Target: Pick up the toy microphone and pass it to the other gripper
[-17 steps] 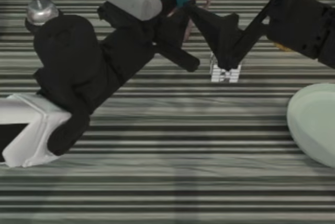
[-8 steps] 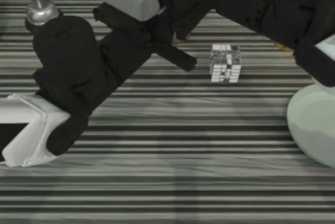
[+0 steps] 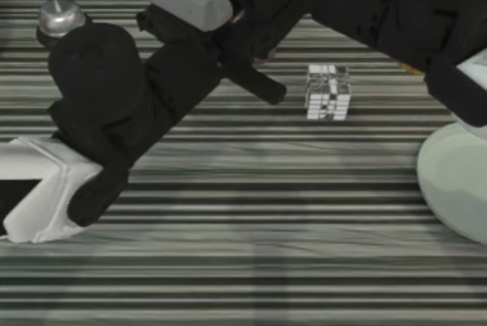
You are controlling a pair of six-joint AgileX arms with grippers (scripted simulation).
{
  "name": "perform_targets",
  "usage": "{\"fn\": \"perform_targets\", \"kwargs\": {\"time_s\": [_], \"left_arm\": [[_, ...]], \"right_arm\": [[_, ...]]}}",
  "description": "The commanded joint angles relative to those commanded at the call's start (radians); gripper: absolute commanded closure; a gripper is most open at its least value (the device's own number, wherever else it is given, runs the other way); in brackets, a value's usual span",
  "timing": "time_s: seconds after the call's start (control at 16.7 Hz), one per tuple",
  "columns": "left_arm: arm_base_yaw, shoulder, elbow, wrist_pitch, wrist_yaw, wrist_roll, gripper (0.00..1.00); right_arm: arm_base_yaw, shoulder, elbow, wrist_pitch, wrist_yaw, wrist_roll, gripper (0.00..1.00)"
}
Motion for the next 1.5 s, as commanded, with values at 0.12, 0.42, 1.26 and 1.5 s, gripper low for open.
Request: {"fn": "perform_targets", "kwargs": {"time_s": [0.12,0.42,1.26,1.5], "left_arm": [[0.0,0.0,0.0,0.0,0.0,0.0,1.0],[0.0,0.0,0.0,0.0,0.0,0.0,1.0],[0.0,0.0,0.0,0.0,0.0,0.0,0.62],[0.0,0.0,0.0,0.0,0.0,0.0,0.32]], "right_arm": [[0.0,0.0,0.0,0.0,0.0,0.0,0.6],[0.0,0.0,0.0,0.0,0.0,0.0,0.98],[0.0,0.0,0.0,0.0,0.0,0.0,1.0],[0.0,0.0,0.0,0.0,0.0,0.0,1.0]]}}
